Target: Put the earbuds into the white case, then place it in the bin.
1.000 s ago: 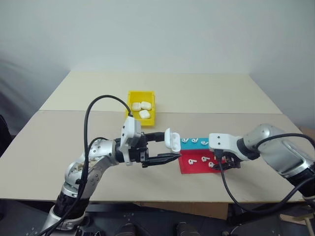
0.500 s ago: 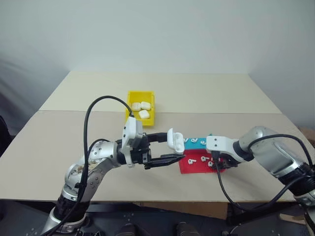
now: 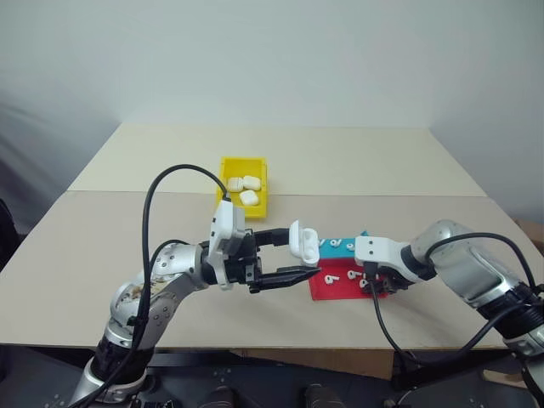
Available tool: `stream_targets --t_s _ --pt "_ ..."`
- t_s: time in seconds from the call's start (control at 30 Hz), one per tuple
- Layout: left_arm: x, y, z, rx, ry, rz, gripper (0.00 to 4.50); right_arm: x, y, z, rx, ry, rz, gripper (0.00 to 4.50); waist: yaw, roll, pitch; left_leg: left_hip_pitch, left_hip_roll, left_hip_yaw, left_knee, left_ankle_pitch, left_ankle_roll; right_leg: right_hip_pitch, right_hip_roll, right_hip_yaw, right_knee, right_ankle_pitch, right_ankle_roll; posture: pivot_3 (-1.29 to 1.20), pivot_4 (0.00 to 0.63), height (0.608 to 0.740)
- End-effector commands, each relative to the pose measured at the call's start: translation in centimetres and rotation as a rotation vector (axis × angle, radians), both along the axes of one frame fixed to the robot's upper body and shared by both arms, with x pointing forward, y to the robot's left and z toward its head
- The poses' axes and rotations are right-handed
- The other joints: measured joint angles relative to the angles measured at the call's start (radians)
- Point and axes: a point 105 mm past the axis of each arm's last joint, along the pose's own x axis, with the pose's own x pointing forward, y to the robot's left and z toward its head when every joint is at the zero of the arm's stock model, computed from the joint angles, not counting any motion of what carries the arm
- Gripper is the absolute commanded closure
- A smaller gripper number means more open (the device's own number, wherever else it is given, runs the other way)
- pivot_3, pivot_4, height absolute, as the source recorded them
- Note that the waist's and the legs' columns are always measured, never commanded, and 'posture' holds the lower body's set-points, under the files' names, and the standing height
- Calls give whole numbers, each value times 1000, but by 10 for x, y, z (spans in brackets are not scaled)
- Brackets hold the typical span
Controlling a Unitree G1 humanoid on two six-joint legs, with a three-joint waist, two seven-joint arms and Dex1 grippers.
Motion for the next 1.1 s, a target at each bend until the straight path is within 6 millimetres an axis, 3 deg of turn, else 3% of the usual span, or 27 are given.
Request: stream_targets --t_s 0.03,0.07,0.27,0.43,0.6,0.8,0.97,1.1 --pt "-7 -1 10 -12 -48 -17 1745 1 -1 5 5 -22 4 3605 0 0 0 0 0 0 0 0 0 0 0 0 0 0 0 0 150 740" --pt "-7 -1 10 -12 -48 -17 1745 1 -1 6 10 -23 4 3848 0 0 0 0 0 0 0 0 0 0 0 0 0 0 0 0 150 740" --pt "-9 3 14 5 -44 -26 1745 -2 1 14 55 -34 -14 3875 0 0 0 0 0 0 0 0 0 0 0 0 0 0 0 0 150 740" --pt "-12 5 27 9 -32 -35 1745 -12 5 41 201 -72 -52 3875 1 0 0 0 0 0 0 0 0 0 0 0 0 0 0 0 150 740" --pt "-12 3 35 6 -24 -41 1745 -24 18 84 564 -171 -67 3875 2 0 0 0 0 -1 0 0 0 1 0 -1 0 2 4 0 150 740" --pt "-5 -7 37 36 -16 -21 1745 -48 17 134 1104 -360 -42 3875 3 0 0 1 0 -2 0 0 0 3 0 -1 -1 3 5 0 150 740" --pt "-4 -17 32 31 -24 -35 1745 -64 27 166 1401 -441 3 3875 -5 1 0 2 0 -2 0 0 0 4 1 -1 -1 3 5 0 150 740" --pt "-3 -25 33 25 -21 -47 1745 -71 39 175 1466 -427 16 3875 -4 1 0 2 1 -2 0 0 0 4 1 -1 0 2 4 0 150 740"
